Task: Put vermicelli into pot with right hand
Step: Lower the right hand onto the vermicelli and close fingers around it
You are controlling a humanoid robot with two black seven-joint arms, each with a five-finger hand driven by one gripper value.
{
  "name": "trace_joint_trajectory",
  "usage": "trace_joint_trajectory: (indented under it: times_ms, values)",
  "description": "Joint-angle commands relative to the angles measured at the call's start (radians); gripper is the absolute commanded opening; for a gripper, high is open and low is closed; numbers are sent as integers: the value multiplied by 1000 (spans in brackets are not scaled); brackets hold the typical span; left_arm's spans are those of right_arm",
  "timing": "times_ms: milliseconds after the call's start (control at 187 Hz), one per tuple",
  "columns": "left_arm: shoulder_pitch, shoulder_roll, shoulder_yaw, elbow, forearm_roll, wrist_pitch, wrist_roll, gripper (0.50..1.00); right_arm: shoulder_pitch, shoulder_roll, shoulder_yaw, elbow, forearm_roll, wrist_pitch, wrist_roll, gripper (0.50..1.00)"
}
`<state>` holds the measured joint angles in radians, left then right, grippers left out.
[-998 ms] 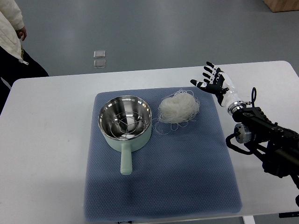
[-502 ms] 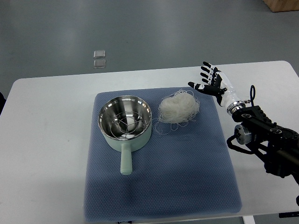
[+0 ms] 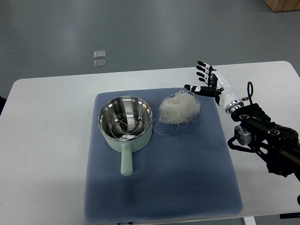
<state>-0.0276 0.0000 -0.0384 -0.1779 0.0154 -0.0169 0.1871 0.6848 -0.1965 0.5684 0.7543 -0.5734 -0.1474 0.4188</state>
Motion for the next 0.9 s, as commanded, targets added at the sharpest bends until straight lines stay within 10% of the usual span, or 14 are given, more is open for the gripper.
trace_joint_trajectory:
  times_ms: [0,896]
  values:
    - [0,0,0,0,0,0,0,1000,15,-3,-33,0,-52,9,0,928]
    - [0,0,-1,0,0,0,0,1000,467,-126,-765,14,-642,66,186,926]
